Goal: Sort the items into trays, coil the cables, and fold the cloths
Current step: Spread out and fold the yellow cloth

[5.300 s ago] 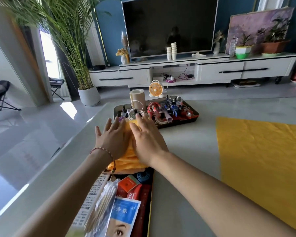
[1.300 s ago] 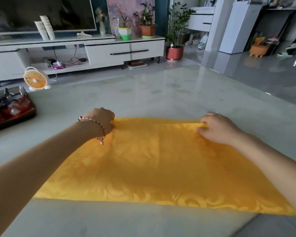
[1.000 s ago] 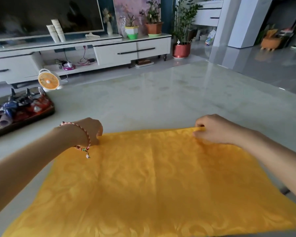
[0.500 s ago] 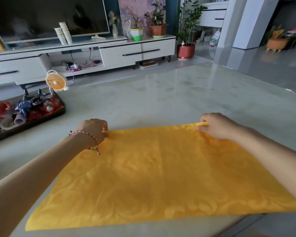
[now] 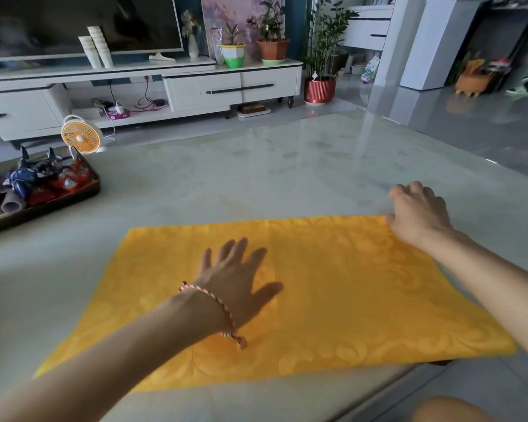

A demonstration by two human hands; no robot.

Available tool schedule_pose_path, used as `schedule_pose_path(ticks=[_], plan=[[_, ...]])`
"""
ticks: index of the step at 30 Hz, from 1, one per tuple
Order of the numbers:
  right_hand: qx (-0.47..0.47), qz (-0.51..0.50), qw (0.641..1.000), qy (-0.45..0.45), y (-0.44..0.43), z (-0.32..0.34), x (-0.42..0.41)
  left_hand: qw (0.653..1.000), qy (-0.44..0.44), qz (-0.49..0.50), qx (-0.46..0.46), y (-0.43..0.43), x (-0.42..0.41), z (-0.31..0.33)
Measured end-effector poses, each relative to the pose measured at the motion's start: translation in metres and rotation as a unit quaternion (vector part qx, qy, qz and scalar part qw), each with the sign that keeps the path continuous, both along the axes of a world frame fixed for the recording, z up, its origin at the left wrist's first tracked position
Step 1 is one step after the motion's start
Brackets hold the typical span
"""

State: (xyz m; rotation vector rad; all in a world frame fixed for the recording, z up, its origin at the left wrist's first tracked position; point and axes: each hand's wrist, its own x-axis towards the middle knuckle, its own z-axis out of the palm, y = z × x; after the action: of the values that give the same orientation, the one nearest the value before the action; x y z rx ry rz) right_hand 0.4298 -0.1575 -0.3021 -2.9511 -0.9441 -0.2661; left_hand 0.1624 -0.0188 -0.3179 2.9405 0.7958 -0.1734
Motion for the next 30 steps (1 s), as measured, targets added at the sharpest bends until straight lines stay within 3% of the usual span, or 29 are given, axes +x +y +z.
schedule_pose_path(ticks=[4,10,17,26,30], plan=[[0.135,0.067,0.987,0.057,0.002,0.006,-0.045,1.000,0.009,-0.010,0.010,-0.025,-0.003,-0.022],[0.112,0.279,0.945,0.132,0.012,-0.026,-0.144,1.000,-0.016,0.015,0.001,-0.028,-0.004,-0.033],[0.094,0.297,0.947,0.083,0.006,-0.043,-0.152,0.998,0.000,0.052,-0.039,-0.006,-0.037,-0.031],[0.085,0.304,0.947,0.059,0.005,-0.041,-0.154,0.969,-0.016,0.245,-0.021,0.021,-0.174,-0.032],[0.059,0.276,0.959,0.032,0.005,-0.036,-0.163,0.937,-0.144,0.317,0.009,0.011,-0.193,-0.032]])
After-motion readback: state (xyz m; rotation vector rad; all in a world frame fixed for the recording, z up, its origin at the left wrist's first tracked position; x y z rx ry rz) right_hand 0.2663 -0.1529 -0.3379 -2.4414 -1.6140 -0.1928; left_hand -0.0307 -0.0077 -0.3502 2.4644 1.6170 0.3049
